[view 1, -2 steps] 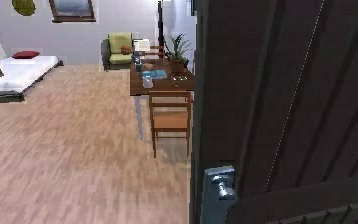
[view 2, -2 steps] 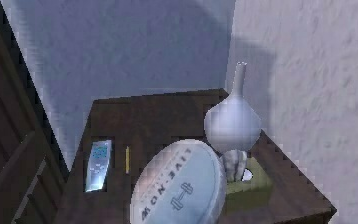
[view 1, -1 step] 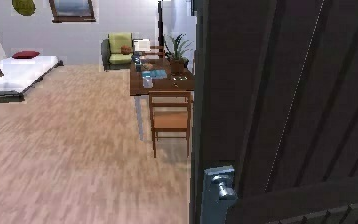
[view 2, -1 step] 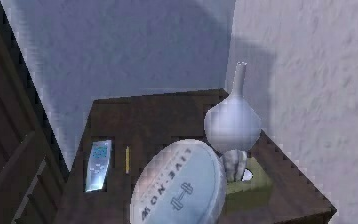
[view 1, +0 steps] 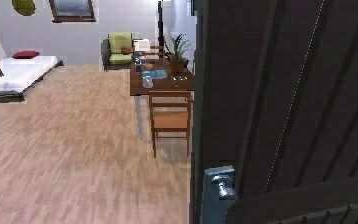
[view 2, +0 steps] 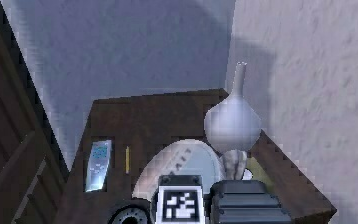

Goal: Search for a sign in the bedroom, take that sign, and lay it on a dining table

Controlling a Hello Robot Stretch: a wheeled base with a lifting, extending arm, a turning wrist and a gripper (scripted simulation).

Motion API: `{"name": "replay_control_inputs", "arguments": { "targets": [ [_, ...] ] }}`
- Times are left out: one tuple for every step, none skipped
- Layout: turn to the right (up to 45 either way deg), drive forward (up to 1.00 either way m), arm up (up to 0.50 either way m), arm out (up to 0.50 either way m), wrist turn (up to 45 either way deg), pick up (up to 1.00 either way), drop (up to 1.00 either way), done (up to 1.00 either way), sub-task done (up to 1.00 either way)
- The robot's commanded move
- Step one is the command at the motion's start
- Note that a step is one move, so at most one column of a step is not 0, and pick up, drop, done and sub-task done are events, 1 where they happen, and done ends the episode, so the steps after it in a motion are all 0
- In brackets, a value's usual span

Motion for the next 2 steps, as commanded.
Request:
{"name": "replay_control_inputs", "arguments": {
  "targets": [
    [0.0, 0.0, 0.0, 0.0, 45.0, 0.0, 0.0, 0.0, 0.0],
    [0.0, 0.0, 0.0, 0.0, 45.0, 0.0, 0.0, 0.0, 0.0]
  ]
}}
